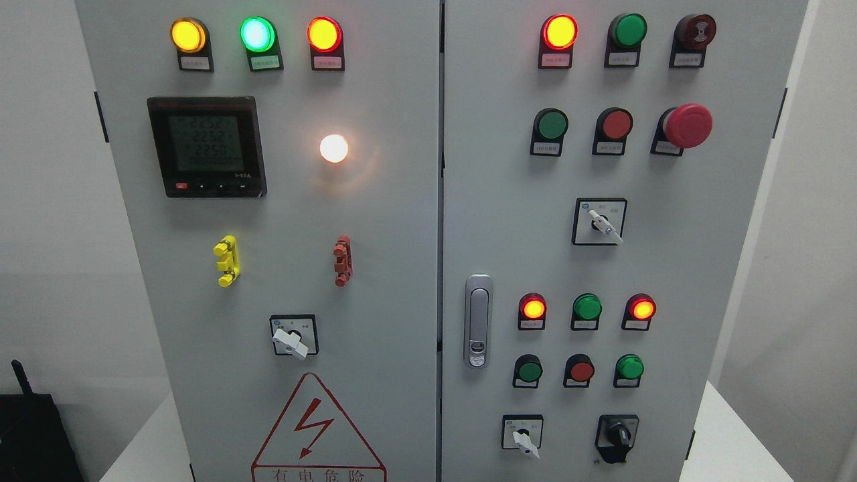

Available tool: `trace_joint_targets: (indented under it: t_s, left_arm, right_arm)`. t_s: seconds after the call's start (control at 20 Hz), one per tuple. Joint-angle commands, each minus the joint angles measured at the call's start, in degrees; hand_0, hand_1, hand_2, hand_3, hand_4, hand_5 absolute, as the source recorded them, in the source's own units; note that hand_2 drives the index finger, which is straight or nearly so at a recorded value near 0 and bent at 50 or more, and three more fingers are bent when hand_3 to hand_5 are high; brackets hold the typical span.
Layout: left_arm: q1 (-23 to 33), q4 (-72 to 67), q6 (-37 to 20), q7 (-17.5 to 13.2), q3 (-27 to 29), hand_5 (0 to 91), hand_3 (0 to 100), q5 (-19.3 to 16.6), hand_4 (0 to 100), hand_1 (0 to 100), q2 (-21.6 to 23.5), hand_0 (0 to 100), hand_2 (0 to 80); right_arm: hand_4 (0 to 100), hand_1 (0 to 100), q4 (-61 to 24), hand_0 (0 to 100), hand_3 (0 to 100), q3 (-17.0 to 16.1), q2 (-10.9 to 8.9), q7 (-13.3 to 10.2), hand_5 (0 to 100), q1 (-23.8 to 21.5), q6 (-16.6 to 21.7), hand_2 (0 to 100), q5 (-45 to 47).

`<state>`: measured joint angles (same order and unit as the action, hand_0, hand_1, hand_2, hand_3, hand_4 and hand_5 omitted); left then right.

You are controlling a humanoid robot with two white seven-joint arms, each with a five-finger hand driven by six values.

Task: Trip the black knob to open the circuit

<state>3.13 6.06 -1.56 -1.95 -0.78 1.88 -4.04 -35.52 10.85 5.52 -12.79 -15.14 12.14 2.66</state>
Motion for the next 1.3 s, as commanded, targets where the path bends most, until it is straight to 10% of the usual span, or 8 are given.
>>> trace_joint_targets:
  t_s: [0.0,0.25,0.8,1.25]
  left_arm:
    - [-0.1,0.0,-0.1,0.0,0.1,0.0,0,0.1,0,39,-0.1,12,0.0]
    - [-0.1,0.0,-0.1,0.0,0.1,0.0,0,0.1,0,39,-0.1,12,0.0]
    - [-0.1,0.0,-0.1,0.0,0.1,0.0,0,0.1,0,39,-0.1,12,0.0]
    - [-0.1,0.0,0.0,0.0,0.1,0.0,0,0.1,0,39,-0.1,12,0.0]
  right_arm:
    - [31,17,-4.3,0,38,-0.2,0.10,-1.0,24,-1.0,1.2,0,0.2]
    - [49,16,-11.9,0,69,-0.3,0.02,-1.3,41,-2.9,4.0,0,0.3]
    - [85,13,-17.7,0,100,-0.4,-0.34,-3.6,88,-2.4,13.6,0,0.3]
    - [95,11,-20.3,0,100,-0.7,-0.07,-5.2,98,-1.7,20.9,0,0.3]
